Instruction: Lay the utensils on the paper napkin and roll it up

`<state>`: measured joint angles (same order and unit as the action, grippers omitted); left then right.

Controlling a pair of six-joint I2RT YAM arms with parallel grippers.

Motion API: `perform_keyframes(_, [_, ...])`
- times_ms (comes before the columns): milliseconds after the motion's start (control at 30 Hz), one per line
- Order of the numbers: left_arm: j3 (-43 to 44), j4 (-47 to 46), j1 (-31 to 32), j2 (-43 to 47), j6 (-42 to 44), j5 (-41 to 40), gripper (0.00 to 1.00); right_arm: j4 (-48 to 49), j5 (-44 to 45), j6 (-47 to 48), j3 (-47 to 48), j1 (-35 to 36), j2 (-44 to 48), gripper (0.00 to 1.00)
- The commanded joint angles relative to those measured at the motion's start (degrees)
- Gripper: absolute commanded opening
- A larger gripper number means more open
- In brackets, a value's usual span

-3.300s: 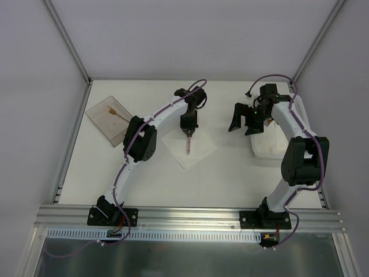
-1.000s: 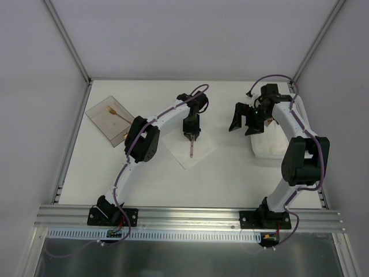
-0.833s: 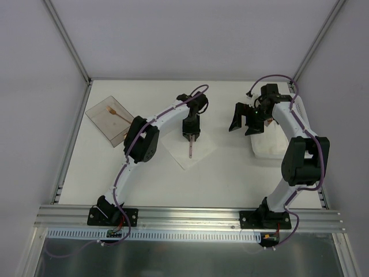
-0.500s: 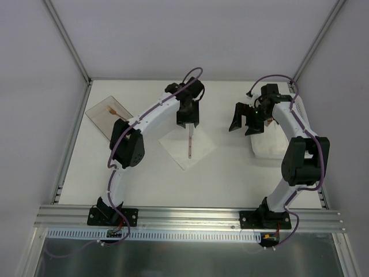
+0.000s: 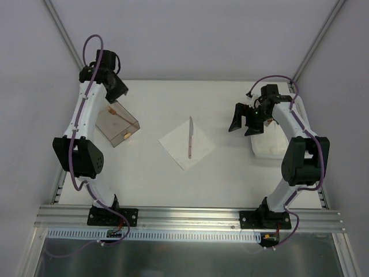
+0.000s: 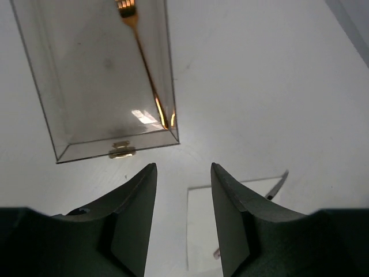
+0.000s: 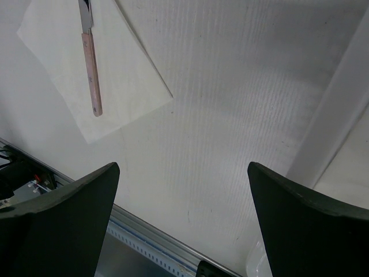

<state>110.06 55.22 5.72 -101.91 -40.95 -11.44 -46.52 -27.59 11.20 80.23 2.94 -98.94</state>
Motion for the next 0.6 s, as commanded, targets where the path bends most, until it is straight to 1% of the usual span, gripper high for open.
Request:
perform_keyframes(0, [-2.4,2.0,-4.6,-1.1,-4.6,1.4,0.41,-0.9,1.5,0.2,-0.4,-1.0,1.9,0.99])
perform_keyframes(67, [-2.7,2.0,-6.7,-3.6,-6.8,0.8,0.41,-0.9,1.5,0.3,-0.6,-1.0,2.0,0.99])
perform_keyframes(300, [-0.6,2.0,-7.9,-13.0,-12.1,-2.3,0.39,-0.9,2.1,0.3,-0.8,-1.5,1.9,0.99])
perform_keyframes(367, [-0.3,2.0,-8.3,-16.1,-15.1,-2.1,0.35,-0.9,2.2,0.3,-0.9,-1.7,1.8,0.99])
perform_keyframes(433, [0.4,1.9,-8.9,-18.8,-17.1,-1.0,0.35,-0.9,2.2,0.3,-0.9,-2.0,1.6,0.99])
perform_keyframes(567, [5.1,1.6,-9.1,-24.0,-17.9,-1.7,0.34,-0.9,2.2,0.5,-0.9,-2.7,2.0,0.99])
